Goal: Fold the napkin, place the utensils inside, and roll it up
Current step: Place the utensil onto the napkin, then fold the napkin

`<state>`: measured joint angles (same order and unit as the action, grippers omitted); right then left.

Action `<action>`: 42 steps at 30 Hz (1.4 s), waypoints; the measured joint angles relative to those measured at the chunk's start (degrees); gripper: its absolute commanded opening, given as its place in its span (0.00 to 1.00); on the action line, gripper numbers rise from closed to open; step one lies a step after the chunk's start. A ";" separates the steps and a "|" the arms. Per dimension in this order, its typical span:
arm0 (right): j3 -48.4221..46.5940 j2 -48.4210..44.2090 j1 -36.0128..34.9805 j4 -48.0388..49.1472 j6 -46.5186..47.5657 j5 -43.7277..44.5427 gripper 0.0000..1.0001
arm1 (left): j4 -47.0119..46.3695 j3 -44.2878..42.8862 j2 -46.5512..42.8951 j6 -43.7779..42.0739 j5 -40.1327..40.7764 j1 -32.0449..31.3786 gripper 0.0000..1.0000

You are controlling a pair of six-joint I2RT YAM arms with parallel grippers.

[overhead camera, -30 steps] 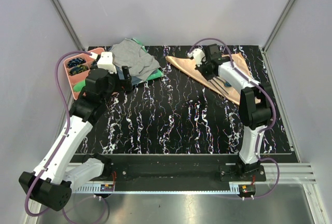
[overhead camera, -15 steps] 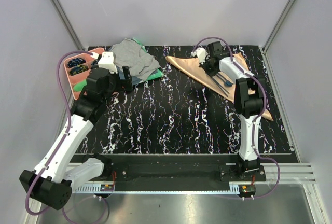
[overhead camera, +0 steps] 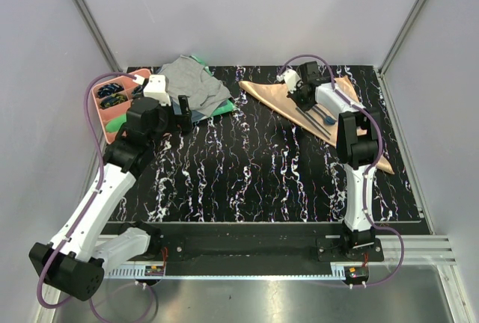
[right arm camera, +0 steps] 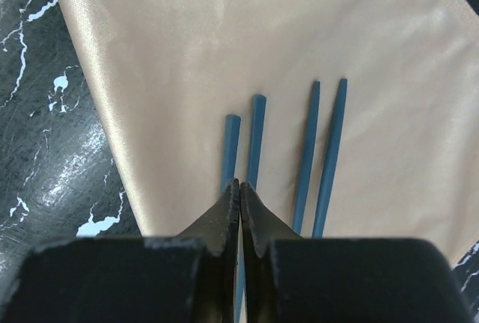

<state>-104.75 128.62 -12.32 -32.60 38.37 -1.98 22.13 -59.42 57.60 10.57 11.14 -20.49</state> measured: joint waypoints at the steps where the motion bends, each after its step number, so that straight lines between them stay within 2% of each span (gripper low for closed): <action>1: 0.33 0.00 0.00 0.17 -0.46 0.02 0.08 | 0.00 0.00 0.00 0.00 -0.04 0.00 0.99; 3: 1.40 0.00 0.00 0.42 -1.55 0.22 0.11 | 0.00 0.00 0.00 0.00 -0.22 0.00 0.99; 8: 6.43 -1.70 0.00 0.96 -7.78 0.85 0.32 | 0.00 0.00 0.00 0.02 -0.70 0.00 0.99; 11: 8.68 -4.20 -0.04 1.49 -12.90 -0.52 0.38 | 0.00 0.00 0.02 0.22 -1.20 0.00 0.99; 16: 11.45 -9.07 -1.40 4.39 -18.80 -1.75 0.41 | -0.02 0.00 0.20 0.52 -1.79 0.00 0.99; 21: 11.41 -9.01 -4.02 7.56 -20.13 -1.53 0.42 | 0.02 0.00 0.74 0.63 -1.77 0.00 0.99; 34: 10.14 -3.65 -7.02 9.27 -14.47 3.91 0.44 | 0.02 0.00 1.11 0.61 -1.75 0.00 0.99; 42: 9.49 -2.95 -7.08 9.66 -12.35 4.59 0.39 | 0.02 0.00 1.11 0.63 -1.77 0.00 0.99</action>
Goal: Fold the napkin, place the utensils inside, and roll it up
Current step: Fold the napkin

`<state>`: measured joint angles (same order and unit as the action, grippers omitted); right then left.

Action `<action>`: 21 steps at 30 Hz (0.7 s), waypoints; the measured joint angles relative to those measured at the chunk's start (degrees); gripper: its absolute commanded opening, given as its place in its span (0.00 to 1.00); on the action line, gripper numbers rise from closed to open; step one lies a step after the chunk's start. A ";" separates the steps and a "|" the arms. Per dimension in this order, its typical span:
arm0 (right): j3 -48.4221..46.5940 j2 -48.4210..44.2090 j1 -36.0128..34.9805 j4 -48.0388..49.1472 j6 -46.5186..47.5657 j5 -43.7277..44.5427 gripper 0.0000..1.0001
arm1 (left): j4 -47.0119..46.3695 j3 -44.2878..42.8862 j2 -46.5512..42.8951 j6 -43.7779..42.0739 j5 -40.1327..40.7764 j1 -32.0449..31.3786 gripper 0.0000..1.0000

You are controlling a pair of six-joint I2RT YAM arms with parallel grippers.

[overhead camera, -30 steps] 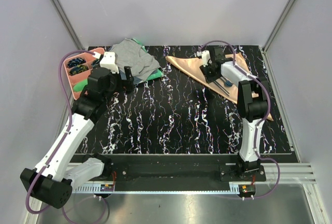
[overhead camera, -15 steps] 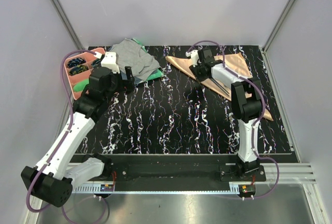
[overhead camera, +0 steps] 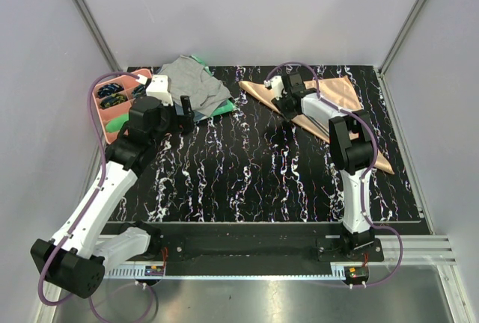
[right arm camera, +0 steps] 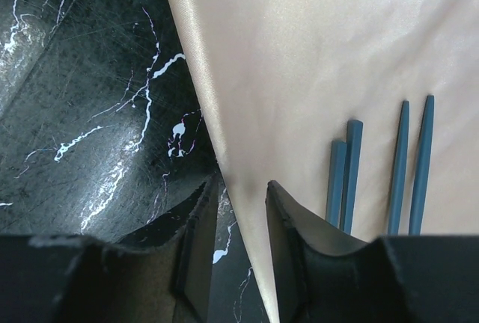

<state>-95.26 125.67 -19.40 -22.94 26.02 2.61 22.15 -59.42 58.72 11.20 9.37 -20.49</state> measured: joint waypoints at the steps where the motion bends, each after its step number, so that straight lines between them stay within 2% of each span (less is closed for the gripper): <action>1: 0.00 0.00 0.00 0.04 0.24 0.00 0.38 | 0.00 0.00 0.00 0.00 0.00 0.00 0.99; 6: 0.07 0.00 -0.24 0.48 1.25 0.04 0.33 | 0.00 0.00 0.00 0.02 -0.04 0.00 0.99; 16: 0.52 0.98 -0.81 0.81 1.86 1.49 0.33 | 0.00 0.00 0.00 0.04 -0.17 0.00 0.99; 19: 0.55 1.25 -0.83 1.27 2.16 2.34 0.24 | 0.00 0.00 0.00 0.07 -0.20 0.00 0.99; 20: 0.52 1.29 -0.83 1.33 2.27 2.45 0.15 | 0.00 0.00 0.00 0.11 -0.20 0.00 0.99; 21: 0.52 1.38 -0.83 1.36 2.29 2.51 0.11 | 0.00 0.00 0.00 0.17 -0.20 0.00 0.99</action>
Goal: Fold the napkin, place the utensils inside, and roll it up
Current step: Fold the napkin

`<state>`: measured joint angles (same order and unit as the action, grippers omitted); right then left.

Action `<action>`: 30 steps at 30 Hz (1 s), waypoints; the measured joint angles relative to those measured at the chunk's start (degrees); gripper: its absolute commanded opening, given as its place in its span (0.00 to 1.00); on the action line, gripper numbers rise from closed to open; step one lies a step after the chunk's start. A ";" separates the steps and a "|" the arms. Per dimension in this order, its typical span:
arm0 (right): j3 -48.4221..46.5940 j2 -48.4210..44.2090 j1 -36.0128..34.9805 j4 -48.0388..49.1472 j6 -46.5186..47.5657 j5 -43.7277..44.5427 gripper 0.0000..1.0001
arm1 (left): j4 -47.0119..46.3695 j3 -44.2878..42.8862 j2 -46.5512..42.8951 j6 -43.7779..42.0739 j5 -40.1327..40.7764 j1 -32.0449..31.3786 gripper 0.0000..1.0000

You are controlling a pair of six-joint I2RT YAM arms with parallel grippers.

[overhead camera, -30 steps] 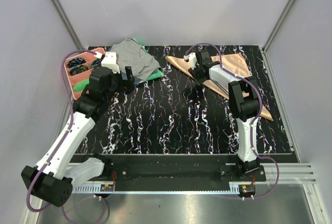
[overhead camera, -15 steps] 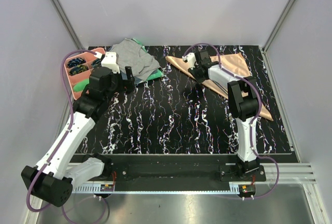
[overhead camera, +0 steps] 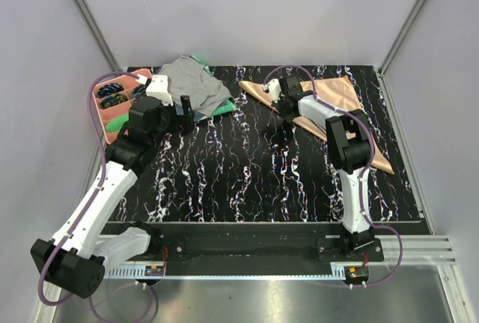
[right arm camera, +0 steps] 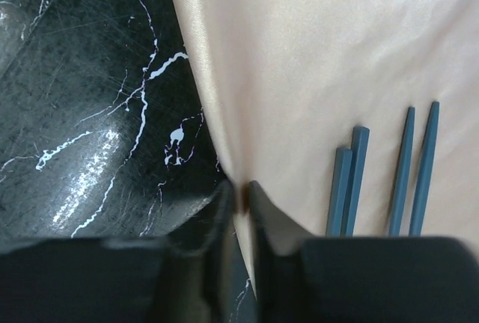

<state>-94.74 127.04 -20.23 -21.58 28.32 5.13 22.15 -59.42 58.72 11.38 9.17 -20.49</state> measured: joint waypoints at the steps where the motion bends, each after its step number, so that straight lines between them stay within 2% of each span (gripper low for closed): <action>1: 0.00 0.09 -0.02 0.07 0.17 0.00 0.07 | 0.00 0.00 0.00 0.09 0.00 0.00 0.99; 2: 0.02 0.22 -0.02 0.24 0.28 0.02 0.00 | 0.00 0.00 0.00 0.13 0.00 0.00 0.99; 11: 2.86 -0.98 -0.33 3.02 0.26 0.44 0.00 | 0.00 0.00 -0.07 0.48 -0.46 0.00 0.99; 22: 18.86 -12.37 -4.13 3.02 -5.07 1.46 0.00 | -0.04 0.00 -1.16 0.98 -2.12 0.00 0.99; 30: 25.44 -18.10 -8.70 -0.50 -10.97 1.44 0.00 | -0.04 0.00 -1.38 1.20 -2.78 0.00 0.99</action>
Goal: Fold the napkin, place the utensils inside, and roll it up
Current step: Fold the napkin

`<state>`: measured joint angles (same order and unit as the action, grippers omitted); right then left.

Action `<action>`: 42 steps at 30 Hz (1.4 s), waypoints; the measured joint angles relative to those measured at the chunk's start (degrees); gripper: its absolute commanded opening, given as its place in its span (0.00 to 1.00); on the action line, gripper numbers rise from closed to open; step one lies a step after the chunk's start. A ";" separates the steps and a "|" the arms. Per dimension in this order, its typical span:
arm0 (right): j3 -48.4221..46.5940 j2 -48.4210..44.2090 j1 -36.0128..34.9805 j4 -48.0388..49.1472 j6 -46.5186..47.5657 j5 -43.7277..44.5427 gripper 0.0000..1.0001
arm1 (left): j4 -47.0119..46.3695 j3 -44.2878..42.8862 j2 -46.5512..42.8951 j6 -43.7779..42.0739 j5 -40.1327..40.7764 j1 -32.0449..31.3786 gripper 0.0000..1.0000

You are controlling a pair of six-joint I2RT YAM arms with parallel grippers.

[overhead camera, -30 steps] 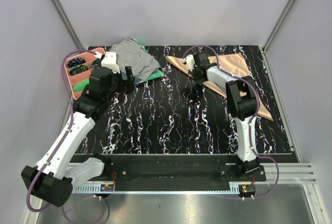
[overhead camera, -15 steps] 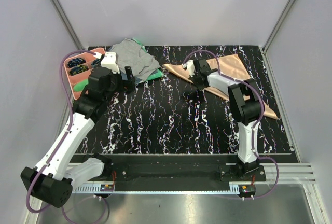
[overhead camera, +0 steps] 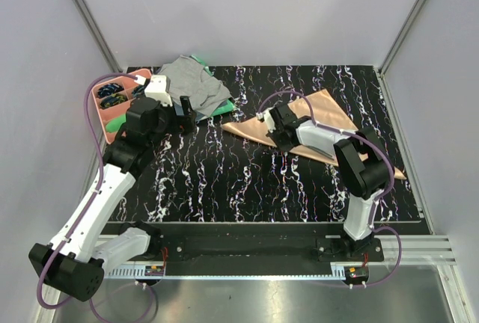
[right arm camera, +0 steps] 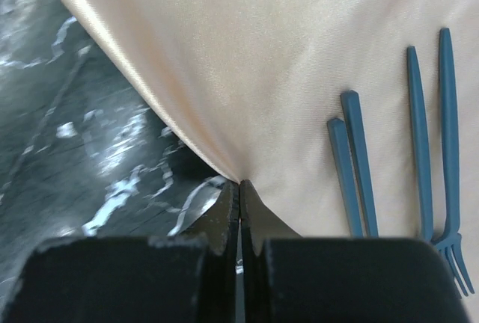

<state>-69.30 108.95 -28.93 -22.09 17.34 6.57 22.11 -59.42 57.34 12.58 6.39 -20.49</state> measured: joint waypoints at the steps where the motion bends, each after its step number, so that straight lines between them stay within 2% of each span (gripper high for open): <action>1: 0.59 -0.52 -0.76 -0.37 -0.83 -0.02 0.00 | -0.02 0.00 0.00 0.02 -0.04 0.00 0.99; 12: 2.40 -2.38 -12.79 -2.89 -8.09 -0.11 0.00 | -0.35 0.00 -0.68 0.61 -0.22 0.00 0.99; 21: -1.07 -0.37 -23.93 -6.21 -11.32 -0.46 0.00 | -0.42 0.00 -0.68 0.79 -0.20 0.00 0.99; 22: -1.53 -0.09 -24.65 -6.43 -11.67 -0.46 0.10 | -0.44 0.00 -0.68 0.79 -0.20 0.00 0.99; 25: -1.86 0.09 -26.05 -6.75 -13.94 -0.46 0.26 | -0.44 0.00 -0.68 0.79 -0.20 0.00 0.99; 26: -1.86 0.04 -26.23 -6.91 -15.41 -0.13 0.39 | -0.44 0.00 -0.68 0.79 -0.20 0.00 0.99; 28: -1.73 -0.44 -26.27 -7.39 -19.12 0.59 0.46 | -0.44 0.00 -0.68 0.79 -0.22 0.00 0.99; 31: 1.40 -4.81 -26.29 -8.04 -26.84 4.57 0.72 | -0.44 0.00 -0.72 0.81 -0.22 0.00 0.99; 32: 3.04 -7.65 -26.29 -8.59 -30.23 6.36 0.89 | -0.44 0.00 -0.74 0.83 -0.22 0.00 0.99; 35: 9.31 -19.19 -26.03 -9.35 -42.34 12.00 0.98 | -0.48 0.00 -0.96 1.01 -0.48 0.00 0.99; 38: 16.52 -33.53 -23.39 -9.55 -54.47 14.21 0.96 | -0.68 0.00 -1.38 1.14 -1.07 0.00 0.99; 42: 26.69 -47.45 -14.40 -9.51 -68.26 14.82 0.85 | -0.90 0.00 -1.77 1.44 -1.79 0.00 0.99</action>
<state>-42.61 61.49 -43.33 -31.59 -50.92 21.39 21.21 -59.42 55.57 14.02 4.60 -20.49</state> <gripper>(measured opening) 0.922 0.987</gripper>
